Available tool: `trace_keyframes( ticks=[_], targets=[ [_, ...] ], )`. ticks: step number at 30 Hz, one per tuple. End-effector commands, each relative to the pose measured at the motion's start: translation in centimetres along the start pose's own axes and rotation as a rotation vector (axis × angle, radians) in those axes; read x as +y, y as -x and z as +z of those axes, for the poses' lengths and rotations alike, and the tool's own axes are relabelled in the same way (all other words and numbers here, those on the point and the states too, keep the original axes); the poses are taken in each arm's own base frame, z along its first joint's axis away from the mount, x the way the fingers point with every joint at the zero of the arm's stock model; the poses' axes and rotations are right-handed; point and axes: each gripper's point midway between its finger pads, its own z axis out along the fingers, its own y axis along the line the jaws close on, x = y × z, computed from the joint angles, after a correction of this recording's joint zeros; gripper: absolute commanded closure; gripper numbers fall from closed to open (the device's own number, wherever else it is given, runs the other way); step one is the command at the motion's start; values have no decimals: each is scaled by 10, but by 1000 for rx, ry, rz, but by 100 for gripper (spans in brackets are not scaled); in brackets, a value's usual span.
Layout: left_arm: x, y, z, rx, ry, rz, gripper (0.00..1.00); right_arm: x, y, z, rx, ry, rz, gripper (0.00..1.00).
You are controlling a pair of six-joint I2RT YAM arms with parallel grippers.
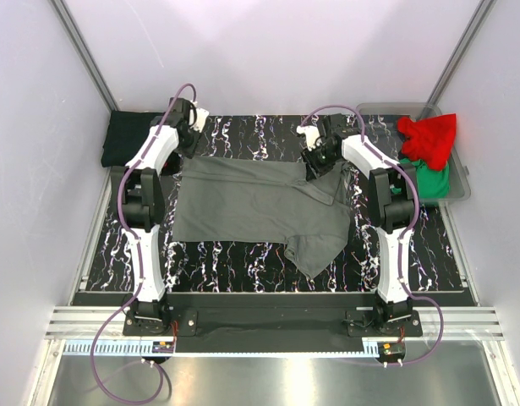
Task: Fold and stack the t-shirts
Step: Fold the tshirt
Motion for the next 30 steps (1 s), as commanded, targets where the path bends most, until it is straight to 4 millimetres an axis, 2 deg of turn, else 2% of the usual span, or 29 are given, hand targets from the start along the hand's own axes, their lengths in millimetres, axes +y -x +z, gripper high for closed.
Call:
trace_keyframes(
  ticks=[1,6,11,24,30],
  targets=[
    [7,24,-21,-85,31,14,67,7,12,-14,-45,22,-1,61],
    [5,27,-22,-90,29,14,67,14,20,-33,-78,19,-13,61],
    [3,27,-20,-86,27,15,67,27,16,-44,-86,49,16,60],
    [1,26,-23,-84,33,29,67,27,-5,-21,-27,80,49,59],
    [2,23,-24,-77,39,38,67,31,-3,-15,-19,118,78,60]
  ],
)
